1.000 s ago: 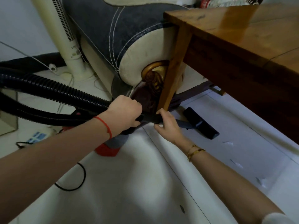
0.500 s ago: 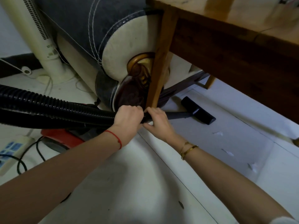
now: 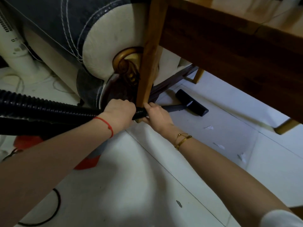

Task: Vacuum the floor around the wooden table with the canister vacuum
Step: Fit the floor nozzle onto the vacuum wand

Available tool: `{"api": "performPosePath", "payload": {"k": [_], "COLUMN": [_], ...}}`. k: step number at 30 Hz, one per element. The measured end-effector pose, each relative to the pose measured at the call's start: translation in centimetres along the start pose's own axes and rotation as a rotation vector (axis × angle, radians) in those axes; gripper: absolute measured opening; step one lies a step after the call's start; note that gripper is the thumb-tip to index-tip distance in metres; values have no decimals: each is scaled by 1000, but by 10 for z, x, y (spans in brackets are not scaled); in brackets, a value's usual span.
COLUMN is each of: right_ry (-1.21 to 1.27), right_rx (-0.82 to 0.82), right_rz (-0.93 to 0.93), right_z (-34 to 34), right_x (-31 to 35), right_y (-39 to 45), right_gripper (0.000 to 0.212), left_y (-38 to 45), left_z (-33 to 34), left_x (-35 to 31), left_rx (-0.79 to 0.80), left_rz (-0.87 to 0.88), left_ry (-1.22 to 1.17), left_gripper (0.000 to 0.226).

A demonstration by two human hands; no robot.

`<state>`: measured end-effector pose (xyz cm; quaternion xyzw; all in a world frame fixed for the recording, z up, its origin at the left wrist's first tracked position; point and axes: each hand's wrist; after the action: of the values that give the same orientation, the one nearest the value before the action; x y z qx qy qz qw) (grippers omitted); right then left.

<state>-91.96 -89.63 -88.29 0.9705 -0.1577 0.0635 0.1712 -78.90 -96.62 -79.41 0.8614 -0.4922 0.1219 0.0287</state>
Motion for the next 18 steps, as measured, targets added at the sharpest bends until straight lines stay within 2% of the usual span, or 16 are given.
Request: {"api": "performPosePath", "payload": {"k": [5,12,18], "right_ry": [-20,24,-2], "right_rx": [56,25,92], "right_rz": [1,-25,54], "right_z": [11,25,34], "right_x": [-38,-101,-155], "right_y": [11,18,29], "right_gripper": [34,26,37], "left_y": [22,68,113], "left_z": [26,54,67], "left_x": [-18,-57,-94], "left_rx": [-158,-237,-278], "left_rz": [6,-31,-61], "left_ry": [-57,-148,-233], "left_gripper": [36,31,30]}}
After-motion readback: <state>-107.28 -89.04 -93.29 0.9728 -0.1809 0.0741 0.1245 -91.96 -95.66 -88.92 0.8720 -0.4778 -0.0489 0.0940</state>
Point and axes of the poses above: each hand's wrist, its own y-axis towards the middle knuckle, its own z-axis out of the palm, x = y × z, and after that the axes turned 9 degrees about -x, right-handed
